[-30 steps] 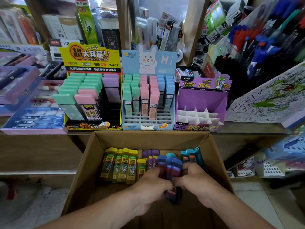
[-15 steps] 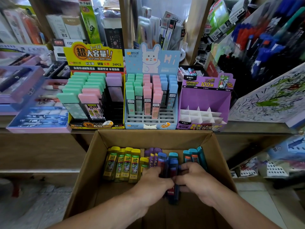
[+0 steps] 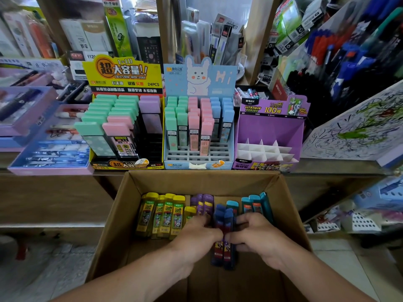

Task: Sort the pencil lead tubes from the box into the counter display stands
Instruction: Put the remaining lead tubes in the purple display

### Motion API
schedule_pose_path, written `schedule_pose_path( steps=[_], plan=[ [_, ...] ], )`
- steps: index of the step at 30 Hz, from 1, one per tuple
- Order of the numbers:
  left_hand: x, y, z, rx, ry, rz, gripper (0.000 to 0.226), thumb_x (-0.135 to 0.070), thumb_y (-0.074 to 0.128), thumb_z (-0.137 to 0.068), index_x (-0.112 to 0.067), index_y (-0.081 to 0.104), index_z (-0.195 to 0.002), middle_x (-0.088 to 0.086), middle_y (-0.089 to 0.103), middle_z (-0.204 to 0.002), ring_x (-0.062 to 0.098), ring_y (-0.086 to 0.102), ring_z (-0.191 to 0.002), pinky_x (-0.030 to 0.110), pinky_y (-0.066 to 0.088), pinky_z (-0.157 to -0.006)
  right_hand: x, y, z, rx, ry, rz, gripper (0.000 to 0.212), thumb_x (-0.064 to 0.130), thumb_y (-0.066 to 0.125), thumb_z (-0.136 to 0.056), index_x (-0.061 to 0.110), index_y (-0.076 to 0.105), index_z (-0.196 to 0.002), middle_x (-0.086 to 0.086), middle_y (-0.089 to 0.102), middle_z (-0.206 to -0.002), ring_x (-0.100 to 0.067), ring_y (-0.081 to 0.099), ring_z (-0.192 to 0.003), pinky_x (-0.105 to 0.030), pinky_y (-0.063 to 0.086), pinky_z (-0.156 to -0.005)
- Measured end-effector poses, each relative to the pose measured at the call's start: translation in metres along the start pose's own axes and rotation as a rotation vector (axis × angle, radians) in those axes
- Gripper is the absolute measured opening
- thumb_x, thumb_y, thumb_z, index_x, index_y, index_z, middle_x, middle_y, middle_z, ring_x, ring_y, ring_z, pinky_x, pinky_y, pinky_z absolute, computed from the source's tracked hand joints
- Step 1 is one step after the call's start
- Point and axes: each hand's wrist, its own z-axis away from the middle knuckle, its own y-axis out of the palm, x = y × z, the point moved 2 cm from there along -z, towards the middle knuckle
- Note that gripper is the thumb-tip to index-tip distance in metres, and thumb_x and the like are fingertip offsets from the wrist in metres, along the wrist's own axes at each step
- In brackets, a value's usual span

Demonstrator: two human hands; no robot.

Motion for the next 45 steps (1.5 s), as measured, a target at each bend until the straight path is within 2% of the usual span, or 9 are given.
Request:
schedule_pose_path(
  steps=[9,18,22,25,28,31,34,42,45],
  plan=[
    [0.005,0.005,0.000,0.044,-0.024,-0.099,0.047,-0.008,0.071,-0.090,-0.033,0.050,-0.124,-0.007,0.062,-0.116,0.009,0.059,-0.104,0.017,0.050,-0.072,0.000,0.001,0.001,0.000,0.002,-0.005,0.046,-0.007,0.074,-0.083,0.023,0.062,-0.115,-0.003,0.072,-0.113,-0.020,0.070,-0.106,-0.045,0.062,-0.092],
    [0.001,0.005,0.001,-0.028,-0.004,-0.007,0.041,-0.006,0.074,-0.087,-0.031,0.053,-0.112,-0.003,0.067,-0.107,0.009,0.067,-0.095,0.014,0.053,-0.057,0.005,0.001,0.003,0.069,0.017,-0.209,0.042,-0.011,0.065,-0.090,0.020,0.065,-0.118,-0.008,0.073,-0.115,-0.025,0.070,-0.109,-0.047,0.061,-0.092],
    [-0.001,0.003,0.002,-0.048,0.005,0.176,0.036,-0.009,0.076,-0.086,-0.023,0.062,-0.116,0.001,0.078,-0.100,0.015,0.075,-0.092,0.031,0.061,-0.075,0.008,-0.003,0.005,0.129,-0.019,-0.378,0.039,-0.013,0.062,-0.091,0.013,0.069,-0.120,-0.010,0.079,-0.105,-0.027,0.076,-0.100,-0.043,0.062,-0.078],
    [-0.006,0.000,0.005,-0.005,0.001,0.364,0.034,-0.015,0.076,-0.090,-0.019,0.063,-0.120,0.006,0.081,-0.100,0.023,0.078,-0.094,0.046,0.062,-0.088,0.012,-0.006,0.008,0.222,-0.082,-0.466,0.038,-0.010,0.061,-0.093,0.010,0.070,-0.123,-0.012,0.078,-0.112,-0.027,0.075,-0.105,-0.043,0.061,-0.082],
    [-0.013,-0.006,0.011,0.066,0.008,0.448,0.034,-0.024,0.074,-0.092,-0.021,0.063,-0.124,0.009,0.080,-0.107,0.026,0.077,-0.099,0.046,0.061,-0.090,0.017,-0.008,0.012,0.302,-0.142,-0.514,0.038,-0.006,0.063,-0.091,0.009,0.070,-0.125,-0.016,0.075,-0.119,-0.030,0.073,-0.110,-0.044,0.061,-0.087],
    [-0.017,-0.012,0.020,0.136,0.013,0.478,0.036,-0.026,0.073,-0.092,-0.023,0.062,-0.126,0.009,0.079,-0.110,0.026,0.077,-0.099,0.044,0.063,-0.084,0.021,-0.008,0.017,0.354,-0.194,-0.502,0.042,-0.002,0.067,-0.088,0.009,0.069,-0.128,-0.017,0.073,-0.123,-0.032,0.071,-0.115,-0.044,0.060,-0.092],
    [-0.018,-0.016,0.027,0.174,-0.009,0.499,0.033,-0.027,0.073,-0.091,-0.025,0.066,-0.124,0.010,0.079,-0.110,0.028,0.077,-0.101,0.051,0.061,-0.089,0.025,-0.006,0.024,0.365,-0.254,-0.454,0.043,0.001,0.070,-0.088,0.010,0.069,-0.130,-0.015,0.073,-0.124,-0.030,0.071,-0.116,-0.039,0.060,-0.088],
    [-0.027,-0.036,0.038,0.239,-0.003,0.469,0.042,-0.026,0.077,-0.085,-0.020,0.067,-0.125,0.014,0.078,-0.112,0.033,0.075,-0.103,0.046,0.063,-0.084,0.038,-0.002,0.039,0.214,-0.380,-0.330,0.038,0.009,0.076,-0.087,0.013,0.070,-0.124,-0.008,0.077,-0.117,-0.024,0.073,-0.112,-0.046,0.059,-0.095],
    [-0.031,-0.040,0.041,0.241,0.012,0.448,0.041,-0.027,0.078,-0.084,-0.020,0.069,-0.124,0.013,0.078,-0.112,0.032,0.075,-0.104,0.044,0.063,-0.083,0.045,-0.003,0.045,0.174,-0.460,-0.238,0.034,0.019,0.077,-0.085,0.019,0.073,-0.119,-0.001,0.078,-0.113,-0.017,0.074,-0.109,-0.036,0.061,-0.088]
  ],
)
